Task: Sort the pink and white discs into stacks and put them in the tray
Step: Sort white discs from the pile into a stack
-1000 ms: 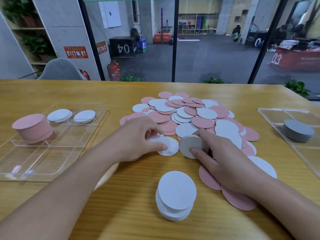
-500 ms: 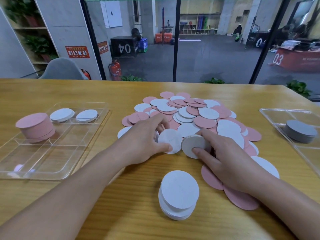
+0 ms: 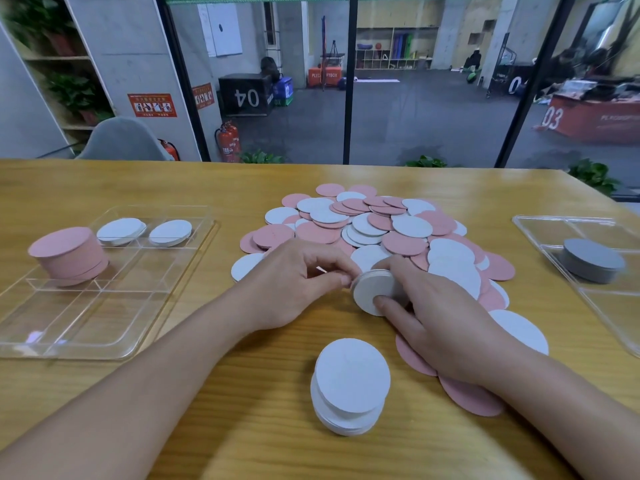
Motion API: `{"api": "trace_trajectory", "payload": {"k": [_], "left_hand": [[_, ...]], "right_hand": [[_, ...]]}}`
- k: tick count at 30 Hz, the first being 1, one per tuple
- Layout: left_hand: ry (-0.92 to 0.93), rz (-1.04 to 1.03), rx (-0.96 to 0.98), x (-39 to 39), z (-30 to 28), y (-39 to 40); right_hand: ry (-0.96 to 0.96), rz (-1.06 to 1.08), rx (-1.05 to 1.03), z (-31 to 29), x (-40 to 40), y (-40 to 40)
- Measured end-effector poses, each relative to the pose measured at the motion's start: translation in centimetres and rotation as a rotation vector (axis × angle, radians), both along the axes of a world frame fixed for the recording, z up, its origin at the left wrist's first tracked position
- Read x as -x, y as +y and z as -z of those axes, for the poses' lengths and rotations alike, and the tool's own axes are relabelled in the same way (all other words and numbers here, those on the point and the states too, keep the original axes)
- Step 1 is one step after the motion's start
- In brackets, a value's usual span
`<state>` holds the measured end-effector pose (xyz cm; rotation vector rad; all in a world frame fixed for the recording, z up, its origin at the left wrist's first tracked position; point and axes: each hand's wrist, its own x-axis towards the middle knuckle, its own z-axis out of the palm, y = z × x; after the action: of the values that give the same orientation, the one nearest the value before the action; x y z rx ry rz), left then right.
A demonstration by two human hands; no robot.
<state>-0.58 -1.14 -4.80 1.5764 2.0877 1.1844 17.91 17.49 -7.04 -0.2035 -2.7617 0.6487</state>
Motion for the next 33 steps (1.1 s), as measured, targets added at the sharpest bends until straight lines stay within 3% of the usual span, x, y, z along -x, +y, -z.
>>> {"api": "trace_trajectory", "payload": {"k": [2,5,9,11,16,22,29,31,33], "left_hand": [[0.032,-0.065,0.029,0.2,-0.2,-0.2],[0.189,-0.371,0.075,2.2,-0.9,-1.1],[0.398,-0.563,0.521,3.4,-1.0,-2.5],[0.377,-0.522,0.642,2.5,0.2,-3.0],[0.357,-0.440,0.687,0.6,2.6,-3.1],[0.523,-0.350,0.692,0.3,2.1,-3.2],[0.469,-0.052,0.596,-1.0,1.8,-2.5],[0.391,0.009,0.540,-1.2,1.6,-2.2],[0.167,0.017,0.403,-0.9,0.9,-2.1]], "right_hand": [[-0.001,0.000,-0.010,0.0,0.2,0.0],[0.011,0.001,0.016,0.1,0.2,0.2],[0.008,-0.013,0.029,0.1,0.0,0.4],[0.007,-0.018,0.032,0.2,0.0,0.5],[0.012,-0.022,0.035,0.3,0.1,0.6],[0.017,-0.029,0.045,0.3,0.0,0.7],[0.026,-0.032,0.061,0.4,0.0,0.7],[0.025,-0.038,0.060,0.4,0.0,0.8],[0.028,-0.036,0.062,0.4,0.0,0.8]]}}
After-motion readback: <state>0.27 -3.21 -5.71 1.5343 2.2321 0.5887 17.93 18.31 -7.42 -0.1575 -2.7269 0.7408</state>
